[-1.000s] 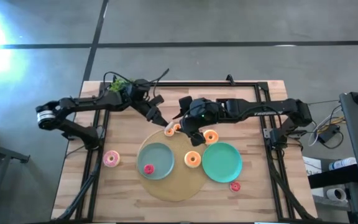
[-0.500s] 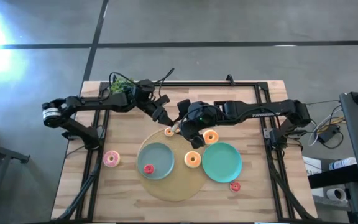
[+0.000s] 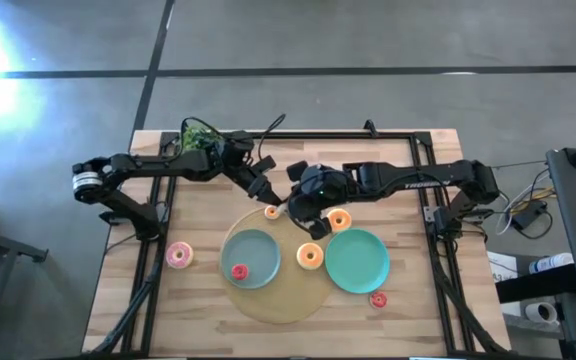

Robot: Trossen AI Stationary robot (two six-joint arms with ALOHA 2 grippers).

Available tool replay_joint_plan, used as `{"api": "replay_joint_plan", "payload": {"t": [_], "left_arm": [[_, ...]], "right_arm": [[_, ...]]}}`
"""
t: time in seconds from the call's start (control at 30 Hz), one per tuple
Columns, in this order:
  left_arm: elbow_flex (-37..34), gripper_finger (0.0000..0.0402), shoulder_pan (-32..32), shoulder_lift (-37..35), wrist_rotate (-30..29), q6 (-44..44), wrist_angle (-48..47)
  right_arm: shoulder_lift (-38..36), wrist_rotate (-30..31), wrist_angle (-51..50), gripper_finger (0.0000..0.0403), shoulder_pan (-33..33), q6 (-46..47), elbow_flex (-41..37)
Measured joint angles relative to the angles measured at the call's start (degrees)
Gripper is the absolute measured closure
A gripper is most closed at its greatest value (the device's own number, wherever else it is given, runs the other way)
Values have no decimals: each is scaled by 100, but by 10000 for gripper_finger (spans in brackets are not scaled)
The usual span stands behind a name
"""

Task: Pick & Place donuts
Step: Put the small yellow donut on the blue plate

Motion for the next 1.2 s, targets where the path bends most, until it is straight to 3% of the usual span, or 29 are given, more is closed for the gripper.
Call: {"api": "replay_joint_plan", "payload": {"t": [0.1,0.23,0.43,0.57,0.63,0.8,1.0,1.2], "left_arm": [[-4,396,-2,-2,-160,-11,-3],[-9,359,-2,-5,-421,-14,-11],[-13,291,-2,-132,-1125,343,-283],[-15,274,-2,-478,-1894,991,-958],[-20,272,-61,-793,-2477,1329,-1467],[-20,272,-750,-1828,-4565,1920,-2454],[-52,271,-2088,-2685,-6414,2200,-2570],[-61,271,-3181,-2943,-7874,2194,-2595]], "right_arm": [[0,17,-91,355,-7,145,0],[0,20,-170,387,-7,232,0],[0,-20,-482,389,-7,734,-2],[0,-67,-725,390,-39,1275,-2],[0,-161,-794,390,-106,1655,-5],[2,-334,-714,390,-436,3405,-116],[392,-2081,129,390,-922,5322,-275],[1336,-3136,399,390,-806,6121,-128]]}}
